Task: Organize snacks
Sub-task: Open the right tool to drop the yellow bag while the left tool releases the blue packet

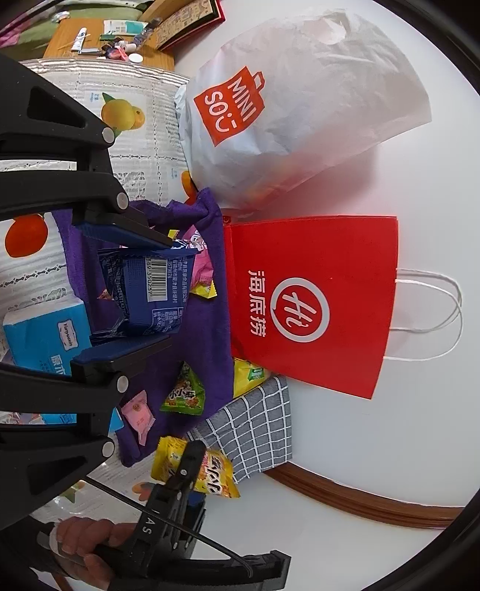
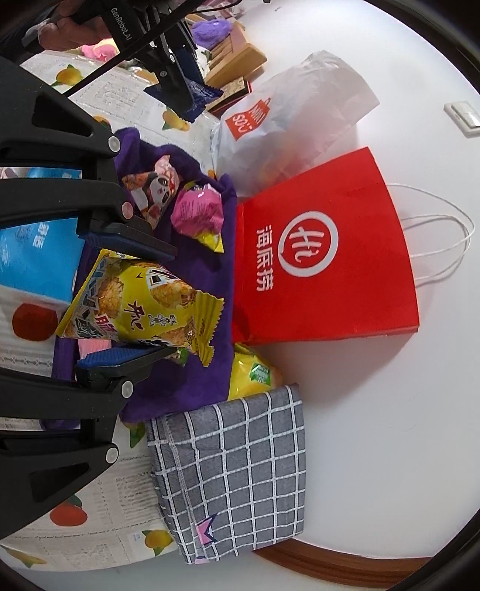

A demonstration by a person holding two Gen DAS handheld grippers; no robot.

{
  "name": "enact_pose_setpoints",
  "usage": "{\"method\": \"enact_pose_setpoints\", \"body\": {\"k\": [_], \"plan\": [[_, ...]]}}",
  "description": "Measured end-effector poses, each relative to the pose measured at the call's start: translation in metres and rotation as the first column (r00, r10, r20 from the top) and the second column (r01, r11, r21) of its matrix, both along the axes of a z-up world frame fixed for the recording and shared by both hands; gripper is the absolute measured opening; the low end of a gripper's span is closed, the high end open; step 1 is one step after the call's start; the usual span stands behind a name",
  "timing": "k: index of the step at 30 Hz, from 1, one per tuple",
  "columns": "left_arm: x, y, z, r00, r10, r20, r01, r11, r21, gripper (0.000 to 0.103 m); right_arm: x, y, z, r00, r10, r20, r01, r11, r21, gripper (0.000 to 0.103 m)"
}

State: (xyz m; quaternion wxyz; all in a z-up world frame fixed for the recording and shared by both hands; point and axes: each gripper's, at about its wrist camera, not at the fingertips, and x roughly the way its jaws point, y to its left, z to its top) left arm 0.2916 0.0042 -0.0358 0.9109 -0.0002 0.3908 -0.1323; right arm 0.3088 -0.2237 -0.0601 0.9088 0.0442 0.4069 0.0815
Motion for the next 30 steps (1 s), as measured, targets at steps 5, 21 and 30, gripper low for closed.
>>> {"method": "enact_pose_setpoints", "body": {"k": [5, 21, 30], "plan": [[0.006, 0.001, -0.005, 1.0, 0.004, -0.007, -0.004, 1.0, 0.015, 0.043, 0.007, -0.006, -0.001, 1.0, -0.003, 0.006, 0.003, 1.0, -0.025, 0.043], [0.035, 0.006, -0.039, 0.995, 0.001, -0.101, -0.003, 1.0, -0.019, 0.043, 0.033, -0.011, -0.037, 0.995, 0.057, -0.084, -0.058, 0.998, -0.015, 0.043], [0.056, -0.019, -0.064, 0.983, -0.044, -0.18, 0.03, 0.996, -0.079, 0.043, 0.045, -0.012, -0.066, 0.983, 0.076, -0.168, -0.08, 0.997, -0.019, 0.043]]}}
